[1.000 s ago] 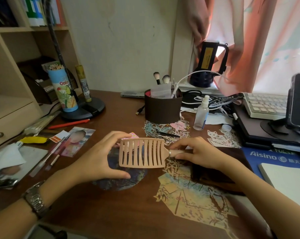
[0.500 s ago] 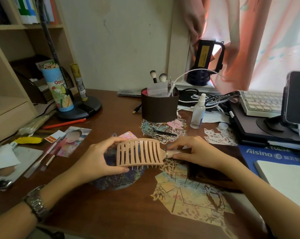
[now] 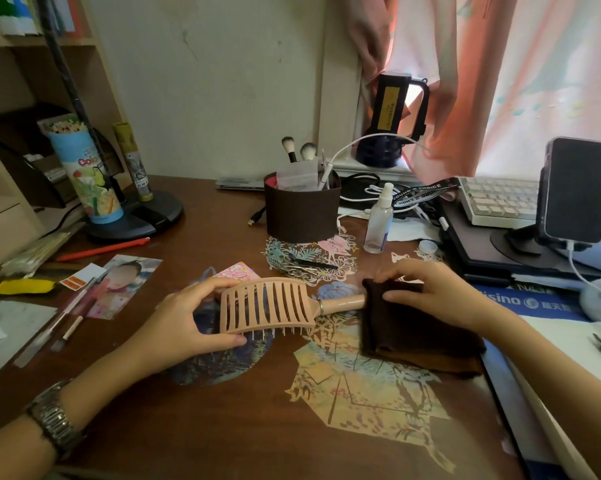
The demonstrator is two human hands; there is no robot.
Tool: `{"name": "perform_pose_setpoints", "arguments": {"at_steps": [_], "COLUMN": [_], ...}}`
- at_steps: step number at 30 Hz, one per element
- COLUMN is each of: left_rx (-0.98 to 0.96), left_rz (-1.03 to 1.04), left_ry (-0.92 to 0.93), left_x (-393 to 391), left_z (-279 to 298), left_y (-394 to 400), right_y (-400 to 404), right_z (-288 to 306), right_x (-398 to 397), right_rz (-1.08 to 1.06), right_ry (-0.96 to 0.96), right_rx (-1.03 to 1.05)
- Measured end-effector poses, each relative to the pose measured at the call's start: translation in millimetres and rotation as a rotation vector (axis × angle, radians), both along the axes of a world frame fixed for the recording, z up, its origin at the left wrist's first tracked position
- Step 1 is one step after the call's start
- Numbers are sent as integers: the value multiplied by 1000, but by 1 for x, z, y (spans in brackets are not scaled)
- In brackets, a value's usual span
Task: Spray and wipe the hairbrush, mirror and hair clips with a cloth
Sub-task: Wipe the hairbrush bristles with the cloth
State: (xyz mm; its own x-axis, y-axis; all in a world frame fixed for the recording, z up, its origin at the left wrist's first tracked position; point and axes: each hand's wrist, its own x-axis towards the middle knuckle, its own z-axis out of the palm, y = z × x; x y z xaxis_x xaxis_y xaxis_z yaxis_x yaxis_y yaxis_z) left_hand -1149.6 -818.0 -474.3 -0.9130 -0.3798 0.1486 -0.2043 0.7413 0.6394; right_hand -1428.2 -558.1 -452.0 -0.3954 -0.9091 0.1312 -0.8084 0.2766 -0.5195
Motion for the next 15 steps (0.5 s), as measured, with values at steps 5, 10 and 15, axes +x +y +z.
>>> {"name": "perform_pose_setpoints", "arguments": {"at_steps": [5, 10, 15], "left_rx": [-6, 8, 18], "left_rz": [9, 21, 27], "left_ry": [-2, -3, 0], "left_x": [-2, -3, -3], "left_z": [1, -2, -4], "left_y": [2, -1, -2], "right_y": [0, -4, -19], "right_z": [-10, -16, -18], "right_x": [4, 10, 22], "right_rz": [-18, 32, 96], "right_ry": [34, 59, 70], "right_rx": [-52, -128, -98]}}
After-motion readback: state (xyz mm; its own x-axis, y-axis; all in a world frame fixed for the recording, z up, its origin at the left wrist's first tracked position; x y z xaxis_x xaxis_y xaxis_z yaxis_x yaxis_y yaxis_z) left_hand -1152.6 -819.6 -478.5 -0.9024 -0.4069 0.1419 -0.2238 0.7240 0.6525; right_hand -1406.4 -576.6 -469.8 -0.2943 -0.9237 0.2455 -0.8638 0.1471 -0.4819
